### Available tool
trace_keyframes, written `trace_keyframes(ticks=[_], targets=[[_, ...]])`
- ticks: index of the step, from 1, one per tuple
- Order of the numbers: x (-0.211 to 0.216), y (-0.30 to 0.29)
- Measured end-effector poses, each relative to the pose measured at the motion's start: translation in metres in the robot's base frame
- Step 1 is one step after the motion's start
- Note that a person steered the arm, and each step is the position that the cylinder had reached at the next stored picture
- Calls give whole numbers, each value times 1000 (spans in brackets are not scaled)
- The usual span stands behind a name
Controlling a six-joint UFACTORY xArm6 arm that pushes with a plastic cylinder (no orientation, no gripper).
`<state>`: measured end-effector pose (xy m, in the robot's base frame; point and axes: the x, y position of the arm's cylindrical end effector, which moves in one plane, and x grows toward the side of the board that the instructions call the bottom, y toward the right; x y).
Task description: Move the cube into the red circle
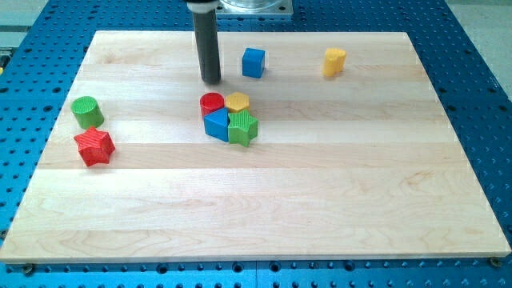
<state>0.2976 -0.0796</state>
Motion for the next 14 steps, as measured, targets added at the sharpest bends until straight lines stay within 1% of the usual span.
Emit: trace_keyframes(ticks=[1,2,3,4,5,6,7,8,9,10,11,12,13,14], targets=[[-58,-36],[-83,74],[-20,104],[26,18],[42,-17],[29,-17],[32,2],[56,-19],[89,-45],[102,-48],[108,-99],[130,-78],[133,-72],[170,-83]])
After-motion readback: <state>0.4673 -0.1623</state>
